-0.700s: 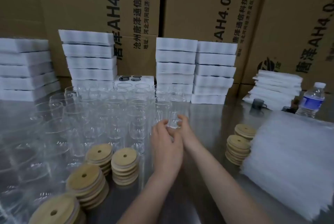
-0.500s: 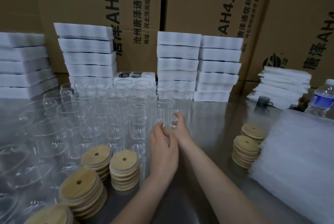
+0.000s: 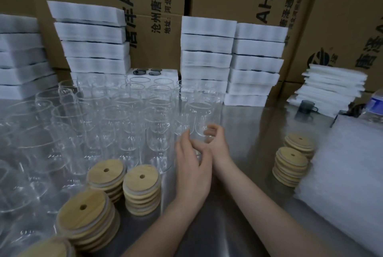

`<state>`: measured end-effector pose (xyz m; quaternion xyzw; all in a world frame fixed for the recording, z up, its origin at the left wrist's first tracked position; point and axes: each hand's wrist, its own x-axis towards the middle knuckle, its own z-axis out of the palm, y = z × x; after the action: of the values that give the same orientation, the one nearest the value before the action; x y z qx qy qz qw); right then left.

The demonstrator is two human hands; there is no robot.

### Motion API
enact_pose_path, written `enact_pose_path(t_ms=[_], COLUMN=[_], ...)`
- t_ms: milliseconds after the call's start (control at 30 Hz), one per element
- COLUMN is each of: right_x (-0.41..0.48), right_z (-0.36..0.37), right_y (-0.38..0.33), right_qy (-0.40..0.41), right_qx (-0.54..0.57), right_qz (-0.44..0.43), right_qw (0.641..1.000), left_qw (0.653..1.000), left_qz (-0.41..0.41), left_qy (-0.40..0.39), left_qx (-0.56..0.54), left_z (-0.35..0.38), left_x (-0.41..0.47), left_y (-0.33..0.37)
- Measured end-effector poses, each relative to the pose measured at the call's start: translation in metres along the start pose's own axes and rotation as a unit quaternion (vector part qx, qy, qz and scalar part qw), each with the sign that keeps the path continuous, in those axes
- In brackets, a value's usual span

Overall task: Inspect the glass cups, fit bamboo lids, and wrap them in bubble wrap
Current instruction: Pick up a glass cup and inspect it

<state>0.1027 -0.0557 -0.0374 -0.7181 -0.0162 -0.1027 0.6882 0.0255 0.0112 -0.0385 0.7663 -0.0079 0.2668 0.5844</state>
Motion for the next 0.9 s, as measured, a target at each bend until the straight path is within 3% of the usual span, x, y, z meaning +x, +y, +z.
enact_pose_path(t_ms=[133, 367, 500, 667, 900], right_x=[-0.011, -0.036, -0.036, -0.033, -0.036], right_z=[-0.017, -0.042, -0.051, -0.063, -0.070], right_y=[-0.005, -0.003, -0.009, -0.015, -0.027], right_qy=[-0.003, 0.011, -0.044, -0.123, -0.167], right_qx=[-0.008, -0.049, 0.038, 0.030, 0.056], right_qz=[-0.046, -0.046, -0.022, -0.028, -0.015], right_qw=[0.999, 0.998, 0.998, 0.992, 0.984], left_qw=[0.999, 0.994, 0.990, 0.987, 0.988], left_qz=[0.028, 0.036, 0.015, -0.018, -0.023], left_qy=[-0.016, -0.082, -0.104, -0.102, -0.091], left_qx=[-0.003, -0.058, -0.095, -0.125, -0.123], left_z=[-0.001, 0.000, -0.002, -0.005, -0.008], left_x=[-0.003, -0.015, -0.011, -0.006, -0.003], left_y=[0.010, 0.007, 0.004, -0.001, -0.001])
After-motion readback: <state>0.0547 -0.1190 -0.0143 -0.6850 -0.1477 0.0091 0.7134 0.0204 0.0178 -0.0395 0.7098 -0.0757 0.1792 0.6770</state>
